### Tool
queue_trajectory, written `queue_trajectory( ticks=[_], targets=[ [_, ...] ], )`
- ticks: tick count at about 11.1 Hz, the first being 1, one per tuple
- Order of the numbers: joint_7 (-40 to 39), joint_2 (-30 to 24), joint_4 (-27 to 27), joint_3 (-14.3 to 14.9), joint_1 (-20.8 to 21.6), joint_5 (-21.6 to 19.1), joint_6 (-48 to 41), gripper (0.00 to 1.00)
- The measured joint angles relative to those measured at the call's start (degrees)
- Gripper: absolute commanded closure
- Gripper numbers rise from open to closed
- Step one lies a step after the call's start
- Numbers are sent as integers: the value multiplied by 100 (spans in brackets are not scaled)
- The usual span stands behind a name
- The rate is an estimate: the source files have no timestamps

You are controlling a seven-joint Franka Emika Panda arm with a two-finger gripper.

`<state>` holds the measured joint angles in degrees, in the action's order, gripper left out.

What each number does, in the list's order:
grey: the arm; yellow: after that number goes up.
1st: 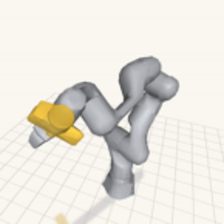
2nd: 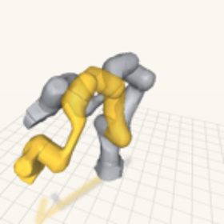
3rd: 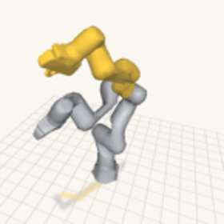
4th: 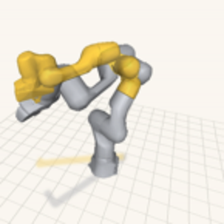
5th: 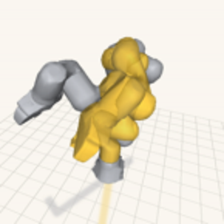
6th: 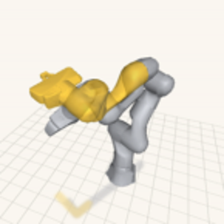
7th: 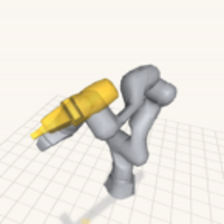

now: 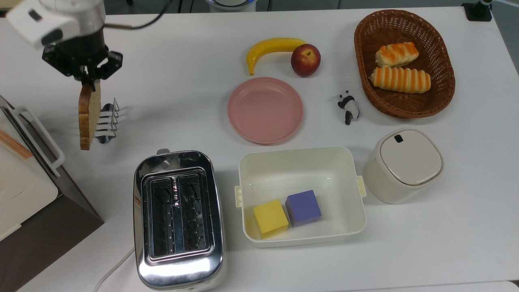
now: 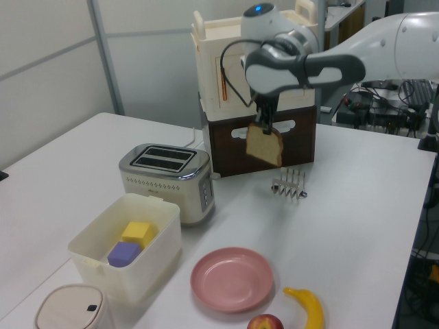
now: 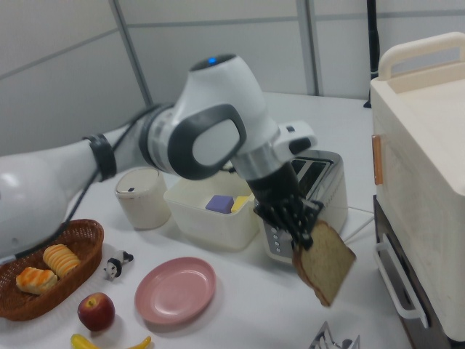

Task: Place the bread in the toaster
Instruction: 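Lift the bread slice up out of the metal rack, then carry the bread slice over the toaster and lower it into a slot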

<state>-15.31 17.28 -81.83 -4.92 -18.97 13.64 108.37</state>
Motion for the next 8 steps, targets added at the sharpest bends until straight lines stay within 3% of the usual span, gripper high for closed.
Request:
queue_trajectory(
  ticks=[2,5,8],
  targets=[
    [0,-197,218,-66,31,-364,1,100],
    [0,-457,443,-117,314,-538,24,100],
    [12,-410,501,-121,676,-671,1040,100]
  ],
)
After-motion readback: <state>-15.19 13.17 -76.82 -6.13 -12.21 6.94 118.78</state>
